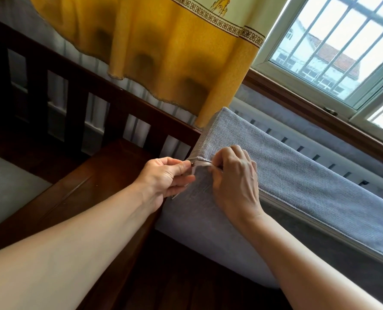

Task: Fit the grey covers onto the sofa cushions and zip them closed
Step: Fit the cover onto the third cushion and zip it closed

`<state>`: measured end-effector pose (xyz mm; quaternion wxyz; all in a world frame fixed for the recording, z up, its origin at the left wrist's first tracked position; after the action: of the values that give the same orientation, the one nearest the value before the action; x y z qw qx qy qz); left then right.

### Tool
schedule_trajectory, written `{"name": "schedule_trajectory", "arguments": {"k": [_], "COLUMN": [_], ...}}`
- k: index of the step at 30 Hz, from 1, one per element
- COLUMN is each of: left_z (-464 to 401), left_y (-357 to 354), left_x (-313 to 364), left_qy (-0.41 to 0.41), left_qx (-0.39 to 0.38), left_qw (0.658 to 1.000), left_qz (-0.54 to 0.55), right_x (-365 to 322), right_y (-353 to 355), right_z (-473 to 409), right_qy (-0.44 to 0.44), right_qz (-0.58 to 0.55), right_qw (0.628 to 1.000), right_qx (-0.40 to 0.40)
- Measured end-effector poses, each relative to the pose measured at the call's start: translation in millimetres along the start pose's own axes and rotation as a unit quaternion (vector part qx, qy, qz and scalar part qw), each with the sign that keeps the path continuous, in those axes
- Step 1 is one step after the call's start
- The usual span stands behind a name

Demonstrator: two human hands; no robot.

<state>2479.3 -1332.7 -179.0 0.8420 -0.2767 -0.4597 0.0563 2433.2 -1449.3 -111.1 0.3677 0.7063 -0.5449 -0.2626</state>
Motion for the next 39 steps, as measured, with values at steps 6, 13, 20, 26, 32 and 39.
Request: {"name": "schedule_trajectory", "arguments": {"k": [6, 13, 20, 26, 32, 39], "left_z": [-11.7, -21.4, -33.9, -58.6, -85.0, -117.6], "left_y": [8.8, 13.5, 24.0, 31.6, 41.1, 57.8], "left_x": [-1.2, -2.2, -3.7, -17.6, -29.0, -56.7], "left_qy": [-0.003, 0.005, -0.014, -0.017, -0.027, 0.019], "left_qx": [0.019, 0.01, -0.005, 0.038, 0.044, 0.012], "left_qw": [0.998, 0.995, 0.99, 0.985, 0.984, 0.985], "left_qz": [-0.06, -0.096, -0.137, -0.165, -0.172, -0.172], "right_x": [2.5, -12.1, -12.5, -14.5, -1.3, 14.1], "right_y": [0.9, -3.8, -8.4, -38.2, -57.5, -103.8], "right_z": [-3.0, -3.7, -23.3, -17.9, 1.3, 22.3], "right_qy": [-0.02, 0.086, 0.165, 0.297, 0.381, 0.364], "right_qz": [0.033, 0.132, 0.144, 0.239, 0.398, 0.515], "right_qw": [0.999, 0.987, 0.974, 0.924, 0.832, 0.762], "right_qx": [-0.014, -0.003, -0.053, -0.034, -0.054, -0.149]}}
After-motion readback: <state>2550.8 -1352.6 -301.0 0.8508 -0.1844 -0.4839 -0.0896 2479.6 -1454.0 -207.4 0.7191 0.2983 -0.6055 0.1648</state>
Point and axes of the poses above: each hand's wrist, its own z-axis away from the middle knuckle, its own y-axis out of the back of the hand, x = y × z, the point moved 3 cm from there along -z, towards the middle knuckle, and after that the axes turned 13 degrees about y, right-handed, at the moved point
